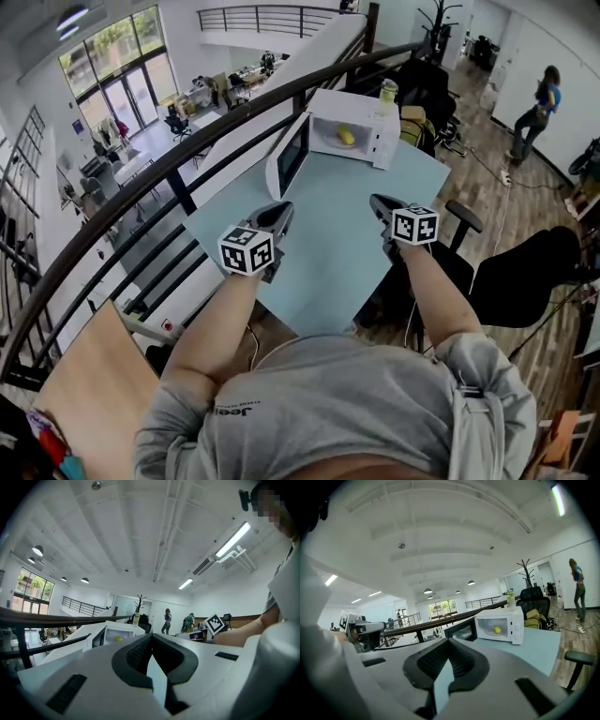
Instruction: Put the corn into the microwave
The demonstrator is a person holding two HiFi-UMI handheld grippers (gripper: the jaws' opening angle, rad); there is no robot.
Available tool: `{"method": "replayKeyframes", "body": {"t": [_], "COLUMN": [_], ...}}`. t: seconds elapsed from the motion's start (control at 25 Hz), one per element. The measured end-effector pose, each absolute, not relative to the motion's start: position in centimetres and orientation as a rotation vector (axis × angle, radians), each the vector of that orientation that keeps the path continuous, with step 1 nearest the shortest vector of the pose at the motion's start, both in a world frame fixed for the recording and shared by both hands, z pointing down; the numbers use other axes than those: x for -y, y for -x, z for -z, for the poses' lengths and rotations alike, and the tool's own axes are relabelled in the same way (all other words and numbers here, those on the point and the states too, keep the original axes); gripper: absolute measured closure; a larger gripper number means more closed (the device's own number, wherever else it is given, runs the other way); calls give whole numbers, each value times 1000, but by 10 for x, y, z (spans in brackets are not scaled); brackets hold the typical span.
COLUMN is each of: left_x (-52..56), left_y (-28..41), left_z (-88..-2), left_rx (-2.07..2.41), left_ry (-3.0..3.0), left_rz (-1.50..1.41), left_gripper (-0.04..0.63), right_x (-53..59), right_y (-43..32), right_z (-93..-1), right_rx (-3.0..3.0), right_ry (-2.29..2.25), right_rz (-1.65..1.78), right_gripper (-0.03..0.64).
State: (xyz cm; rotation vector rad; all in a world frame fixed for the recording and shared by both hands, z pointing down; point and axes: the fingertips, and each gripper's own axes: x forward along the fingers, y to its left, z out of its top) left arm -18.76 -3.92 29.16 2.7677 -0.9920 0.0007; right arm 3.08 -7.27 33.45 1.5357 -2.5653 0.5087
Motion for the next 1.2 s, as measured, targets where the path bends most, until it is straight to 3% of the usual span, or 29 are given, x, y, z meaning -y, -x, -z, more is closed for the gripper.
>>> {"method": "replayKeyframes", "body": {"t": [0.64, 1.2], "left_x": [-34, -79], "left_y": [170, 68], "left_z": [-276, -264], "left_rx": [916, 1027], "left_ry": [-2776, -2716], "left_rz": [29, 85], "left_gripper": [577, 577], "right_x": [-2, -60], "right_y": [-75, -142], "right_z": [-291, -292], "right_rx": [2630, 2800], "right_ry": [-1539, -1257], "right_rz": [-467, -477], "right_gripper": [598, 598]}}
